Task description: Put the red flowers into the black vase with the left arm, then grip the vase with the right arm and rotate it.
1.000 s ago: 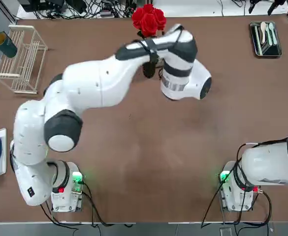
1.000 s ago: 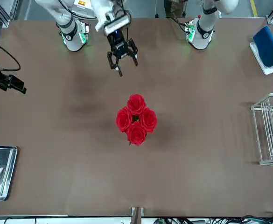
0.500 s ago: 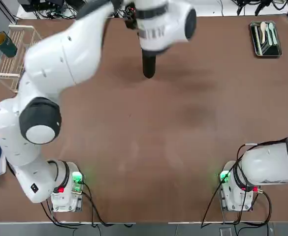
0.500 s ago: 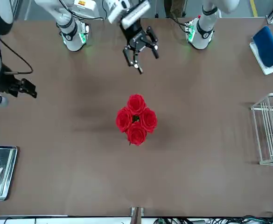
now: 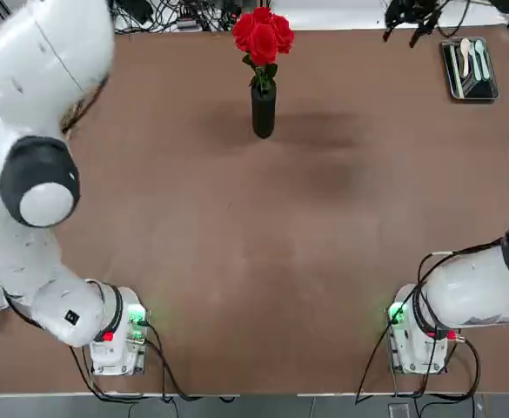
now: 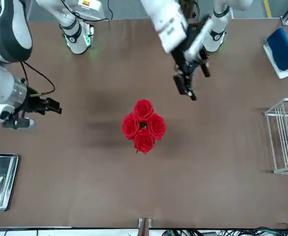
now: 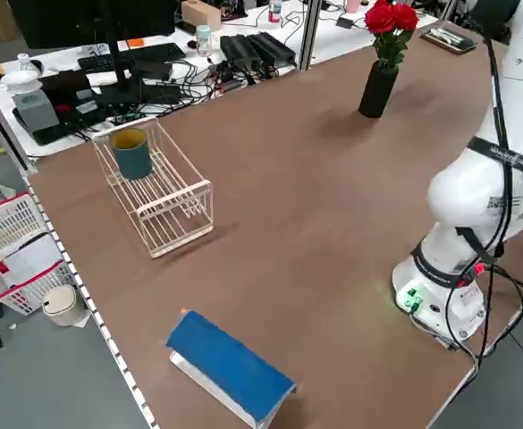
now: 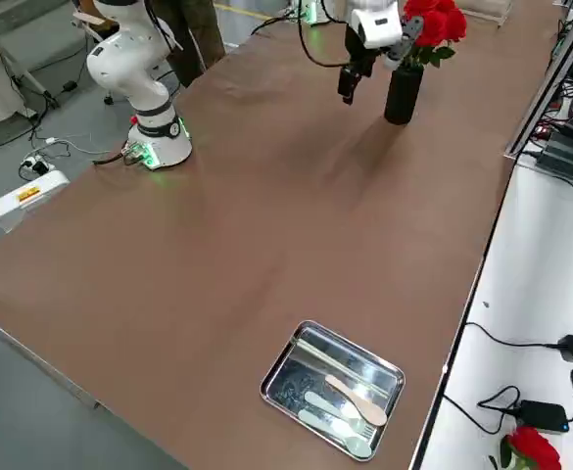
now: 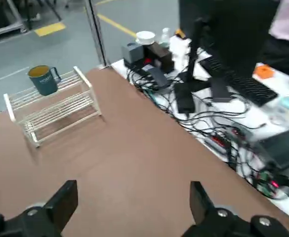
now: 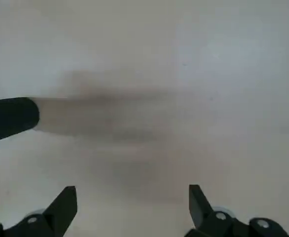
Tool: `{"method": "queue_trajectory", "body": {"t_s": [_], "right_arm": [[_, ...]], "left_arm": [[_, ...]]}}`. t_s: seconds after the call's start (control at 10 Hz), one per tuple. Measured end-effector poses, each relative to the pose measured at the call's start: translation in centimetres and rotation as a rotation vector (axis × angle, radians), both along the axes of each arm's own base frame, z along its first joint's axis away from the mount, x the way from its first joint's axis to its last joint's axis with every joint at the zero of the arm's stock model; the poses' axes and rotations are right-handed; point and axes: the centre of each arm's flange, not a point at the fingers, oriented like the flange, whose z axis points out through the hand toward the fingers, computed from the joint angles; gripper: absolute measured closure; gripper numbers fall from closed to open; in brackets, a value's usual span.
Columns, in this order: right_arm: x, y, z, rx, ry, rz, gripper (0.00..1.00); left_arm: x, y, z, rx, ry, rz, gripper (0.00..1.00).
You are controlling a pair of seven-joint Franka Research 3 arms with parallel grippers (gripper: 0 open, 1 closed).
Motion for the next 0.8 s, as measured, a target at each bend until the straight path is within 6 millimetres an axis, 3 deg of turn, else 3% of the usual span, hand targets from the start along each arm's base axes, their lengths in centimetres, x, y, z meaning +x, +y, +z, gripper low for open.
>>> {"method": "queue_trajectory", "body": {"t_s": [0.3, 0.5, 0.8], "right_arm": [[-1.0, 10.7, -2.1, 0.033, -0.007, -0.074, 0.00], [-2.4, 16.8, -5.0, 0.058, -0.005, -0.118, 0.00], [-2.4, 21.0, -9.2, 0.097, -0.003, -0.143, 0.00]], "left_arm": [[5.2, 15.1, 4.2, -0.105, 0.175, -0.005, 0.00], [6.1, 23.3, 6.2, -0.197, 0.258, -0.036, 0.00], [5.5, 28.3, 6.8, -0.316, 0.399, -0.182, 0.00]]}}
